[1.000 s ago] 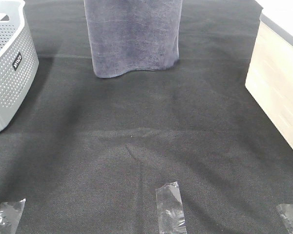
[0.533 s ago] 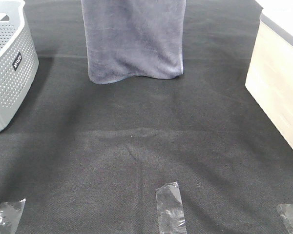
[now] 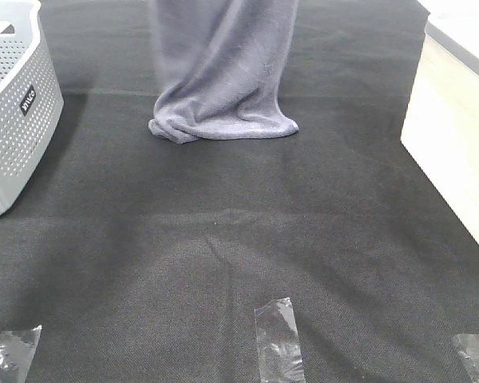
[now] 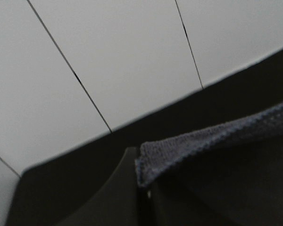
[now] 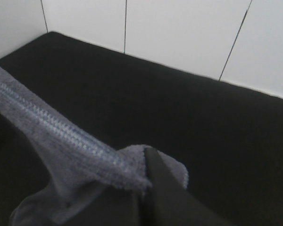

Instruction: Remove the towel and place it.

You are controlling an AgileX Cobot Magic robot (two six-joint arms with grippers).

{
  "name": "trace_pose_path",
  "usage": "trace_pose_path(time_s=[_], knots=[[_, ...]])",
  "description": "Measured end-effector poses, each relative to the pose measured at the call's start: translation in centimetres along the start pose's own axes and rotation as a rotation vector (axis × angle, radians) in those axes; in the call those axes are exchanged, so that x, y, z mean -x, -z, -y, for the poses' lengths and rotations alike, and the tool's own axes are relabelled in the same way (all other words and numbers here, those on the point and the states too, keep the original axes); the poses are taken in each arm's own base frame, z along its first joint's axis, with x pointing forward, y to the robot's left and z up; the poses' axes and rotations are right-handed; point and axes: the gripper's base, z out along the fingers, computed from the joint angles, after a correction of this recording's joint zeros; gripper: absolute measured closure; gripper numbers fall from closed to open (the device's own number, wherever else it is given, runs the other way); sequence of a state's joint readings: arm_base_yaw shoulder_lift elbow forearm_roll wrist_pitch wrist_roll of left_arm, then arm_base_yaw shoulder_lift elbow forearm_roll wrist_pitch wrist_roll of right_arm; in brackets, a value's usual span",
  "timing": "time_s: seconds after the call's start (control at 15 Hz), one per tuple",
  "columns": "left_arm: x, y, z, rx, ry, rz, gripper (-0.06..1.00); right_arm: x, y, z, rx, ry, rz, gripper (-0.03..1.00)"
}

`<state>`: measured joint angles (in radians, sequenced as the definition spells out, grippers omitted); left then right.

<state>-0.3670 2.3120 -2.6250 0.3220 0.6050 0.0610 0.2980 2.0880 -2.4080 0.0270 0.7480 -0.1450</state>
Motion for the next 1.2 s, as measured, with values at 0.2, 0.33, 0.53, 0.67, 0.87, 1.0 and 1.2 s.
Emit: trace_pose_path(time_s=[0.2, 0.33, 0.53, 0.67, 0.87, 1.0, 1.2], knots=[[1.4, 5.0, -0.3, -0.102, 0.073, -0.282, 0.94, -0.3, 3.5, -0.6, 0.067, -0.058, -0.176, 0.95], [2.0, 7.2, -0.9, -0.13, 0.091, -0.36, 0.94, -0.3, 4.7, -1.0, 0.102, -0.068, -0.232, 0.95], [3.4, 9.5, -1.4, -0.157, 0.118, -0.372, 0.94, -0.5, 6.7, -1.3, 0.137, -0.072, -0.31, 0.95], [3.7, 10.3, -1.4, -0.183, 0.137, -0.371, 0.94, -0.4, 6.9, -1.3, 0.138, -0.071, -0.314, 0.95], [2.4, 13.3, -1.3, -0.233, 0.141, -0.488, 0.94, -1.1, 9.1, -1.8, 0.19, -0.09, -0.349, 0.95], [1.7, 15.9, -1.3, -0.266, 0.148, -0.534, 0.94, -2.4, 11.2, -2.3, 0.209, -0.097, -0.397, 0.95], [1.0, 20.1, -1.5, -0.299, 0.169, -0.562, 0.94, -4.2, 14.2, -3.2, 0.259, -0.12, -0.441, 0.95]])
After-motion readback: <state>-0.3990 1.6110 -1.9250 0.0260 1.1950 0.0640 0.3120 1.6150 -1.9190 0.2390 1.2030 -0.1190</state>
